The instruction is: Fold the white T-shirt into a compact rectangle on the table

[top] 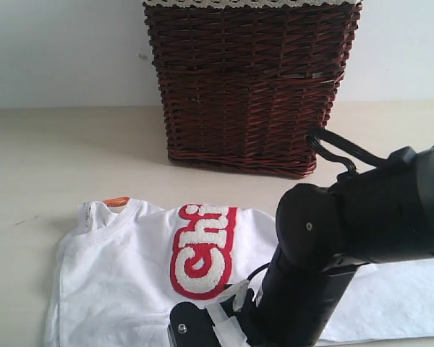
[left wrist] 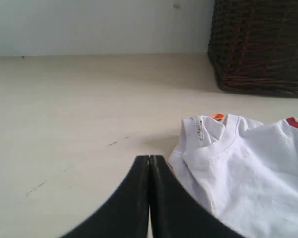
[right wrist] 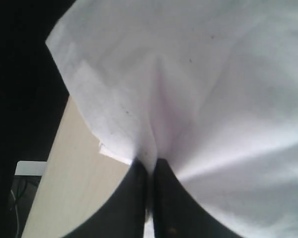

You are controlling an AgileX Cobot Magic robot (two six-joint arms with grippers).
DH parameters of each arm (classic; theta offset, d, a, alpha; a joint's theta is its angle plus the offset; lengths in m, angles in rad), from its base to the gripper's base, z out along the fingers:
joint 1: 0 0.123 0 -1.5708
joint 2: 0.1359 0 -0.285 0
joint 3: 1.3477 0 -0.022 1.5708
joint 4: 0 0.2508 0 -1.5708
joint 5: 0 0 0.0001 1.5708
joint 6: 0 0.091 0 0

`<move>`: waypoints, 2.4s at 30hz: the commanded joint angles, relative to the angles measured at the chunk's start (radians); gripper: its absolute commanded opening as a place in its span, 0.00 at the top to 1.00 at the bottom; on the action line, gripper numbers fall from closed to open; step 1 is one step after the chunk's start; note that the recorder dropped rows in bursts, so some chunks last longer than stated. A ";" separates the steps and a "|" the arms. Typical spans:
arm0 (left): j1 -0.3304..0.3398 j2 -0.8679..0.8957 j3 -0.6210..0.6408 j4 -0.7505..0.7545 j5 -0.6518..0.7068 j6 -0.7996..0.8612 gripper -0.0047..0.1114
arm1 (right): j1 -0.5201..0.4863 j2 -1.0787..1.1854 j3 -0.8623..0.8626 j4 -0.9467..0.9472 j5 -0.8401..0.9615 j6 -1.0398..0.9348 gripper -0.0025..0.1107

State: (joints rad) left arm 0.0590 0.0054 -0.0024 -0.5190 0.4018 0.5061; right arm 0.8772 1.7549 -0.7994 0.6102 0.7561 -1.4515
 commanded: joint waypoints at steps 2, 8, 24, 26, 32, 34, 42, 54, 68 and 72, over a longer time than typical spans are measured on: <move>0.003 -0.005 0.002 0.004 -0.008 -0.005 0.96 | -0.005 -0.013 -0.080 0.071 0.015 -0.002 0.98; 0.003 -0.005 0.002 0.004 -0.008 -0.005 0.96 | -0.005 -0.011 -0.140 0.091 -0.138 0.109 0.98; 0.003 -0.005 0.002 0.004 -0.008 -0.005 0.96 | -0.005 0.007 -0.148 0.088 -0.588 0.156 0.98; 0.003 -0.005 0.002 0.004 -0.008 -0.005 0.96 | -0.005 0.026 -0.148 0.088 -0.635 0.156 0.98; 0.003 -0.005 0.002 0.004 -0.008 -0.005 0.96 | -0.005 0.074 -0.148 0.114 -0.798 0.156 0.98; 0.003 -0.005 0.002 0.004 -0.008 -0.005 0.96 | -0.005 0.076 -0.148 0.146 -0.868 0.156 0.98; 0.003 -0.005 0.002 0.004 -0.008 -0.005 0.96 | -0.043 0.076 -0.185 0.178 -0.873 0.179 0.96; 0.003 -0.005 0.002 0.004 -0.008 -0.005 0.96 | -0.075 0.074 -0.185 0.177 -0.486 0.198 0.57; 0.003 -0.005 0.002 0.004 -0.008 -0.005 0.96 | -0.075 0.049 -0.194 0.160 -0.321 0.070 0.62; 0.003 -0.005 0.002 0.004 -0.008 -0.005 0.96 | -0.075 0.036 -0.208 0.105 0.192 -0.226 0.63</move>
State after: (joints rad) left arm 0.0590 0.0054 -0.0024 -0.5190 0.4018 0.5061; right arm 0.8035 1.8044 -0.9946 0.7549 0.6269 -1.4888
